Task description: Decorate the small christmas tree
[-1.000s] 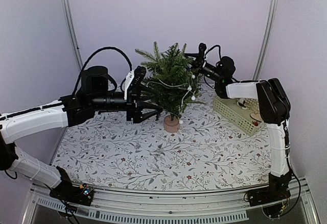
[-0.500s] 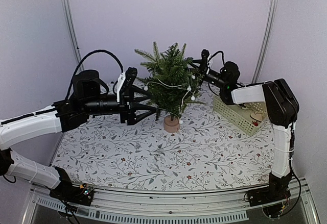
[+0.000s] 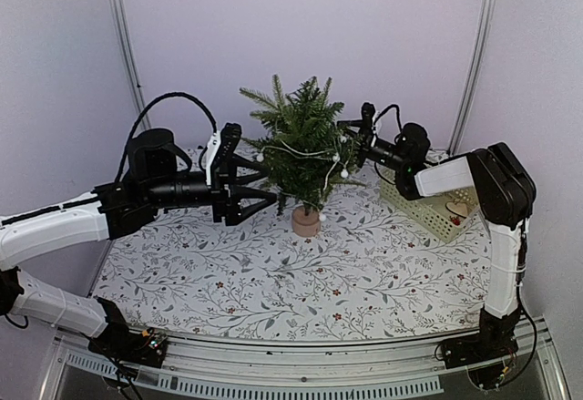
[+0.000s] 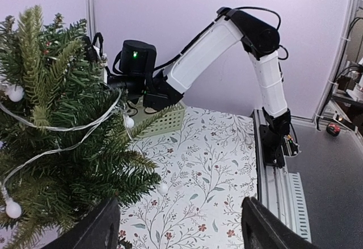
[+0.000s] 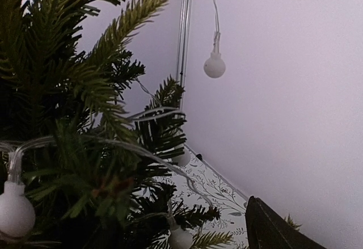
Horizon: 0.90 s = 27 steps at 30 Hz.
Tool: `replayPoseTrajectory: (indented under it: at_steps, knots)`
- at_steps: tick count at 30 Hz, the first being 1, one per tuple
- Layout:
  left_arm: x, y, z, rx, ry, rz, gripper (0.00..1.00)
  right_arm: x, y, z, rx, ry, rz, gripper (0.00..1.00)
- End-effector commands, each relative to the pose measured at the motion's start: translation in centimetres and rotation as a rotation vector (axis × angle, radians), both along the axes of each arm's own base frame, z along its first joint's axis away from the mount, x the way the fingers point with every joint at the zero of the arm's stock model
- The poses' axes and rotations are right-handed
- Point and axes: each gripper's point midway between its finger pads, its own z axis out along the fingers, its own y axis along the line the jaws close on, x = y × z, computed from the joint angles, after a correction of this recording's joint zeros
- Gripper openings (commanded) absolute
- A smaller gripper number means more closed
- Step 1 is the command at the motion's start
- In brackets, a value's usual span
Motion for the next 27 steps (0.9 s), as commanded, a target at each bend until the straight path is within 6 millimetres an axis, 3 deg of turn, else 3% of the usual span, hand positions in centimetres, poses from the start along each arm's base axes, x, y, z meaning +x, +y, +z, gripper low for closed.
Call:
replayPoseTrajectory:
  at_steps: [1,15,27]
  knots:
    - [0.5,0.6,0.6,-0.030,-0.018,0.029,0.75,-1.7,-0.6,1.7,0.013,-0.045,0.003,0.77]
    - [2.1,2.5,0.4,-0.099,0.019,0.133,0.80,-4.4,-3.1,1.3,0.009,-0.017,-0.064,0.99]
    - [3.5,4.5,0.0,-0.147,0.057,0.214,0.82,-5.3,-4.6,0.1,-0.016,0.036,-0.090,0.99]
